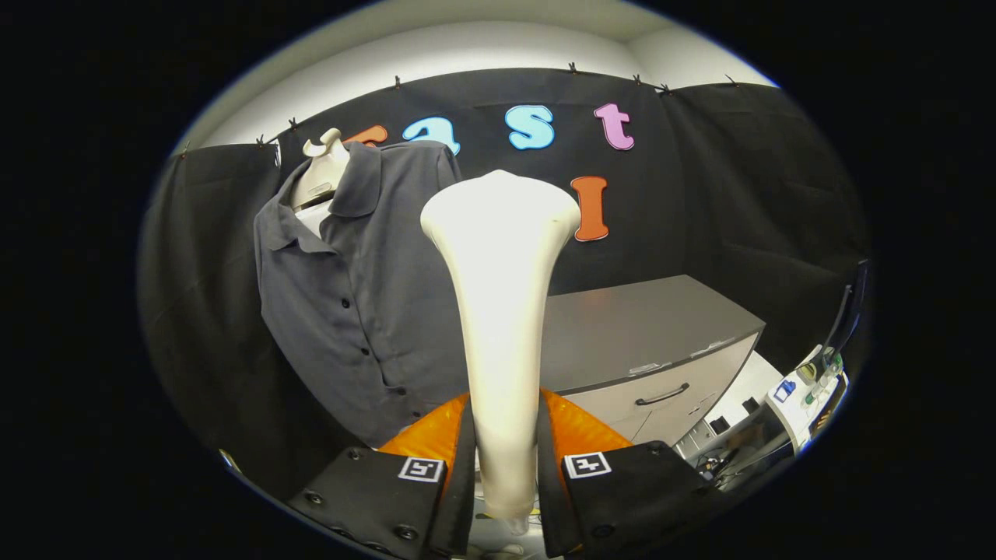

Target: Iron the clothes twice with a garment steamer, once on the left side and once on the right side.

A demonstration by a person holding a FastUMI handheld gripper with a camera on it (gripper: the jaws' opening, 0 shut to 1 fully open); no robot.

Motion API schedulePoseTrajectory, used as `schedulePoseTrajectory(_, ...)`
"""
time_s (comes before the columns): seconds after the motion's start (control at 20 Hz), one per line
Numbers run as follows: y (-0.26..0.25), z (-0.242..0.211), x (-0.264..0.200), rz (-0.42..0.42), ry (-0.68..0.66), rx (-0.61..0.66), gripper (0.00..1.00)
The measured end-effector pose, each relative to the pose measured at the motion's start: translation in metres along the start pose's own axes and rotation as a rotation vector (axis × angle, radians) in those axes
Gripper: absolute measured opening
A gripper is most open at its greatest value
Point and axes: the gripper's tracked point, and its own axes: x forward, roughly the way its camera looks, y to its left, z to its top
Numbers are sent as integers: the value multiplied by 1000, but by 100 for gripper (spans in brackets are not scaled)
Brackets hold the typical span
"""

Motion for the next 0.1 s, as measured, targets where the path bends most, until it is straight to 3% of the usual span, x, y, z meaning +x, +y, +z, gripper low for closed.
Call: schedulePoseTrajectory(0.1, -3, -1, 3, -2, 4, 2, 43)
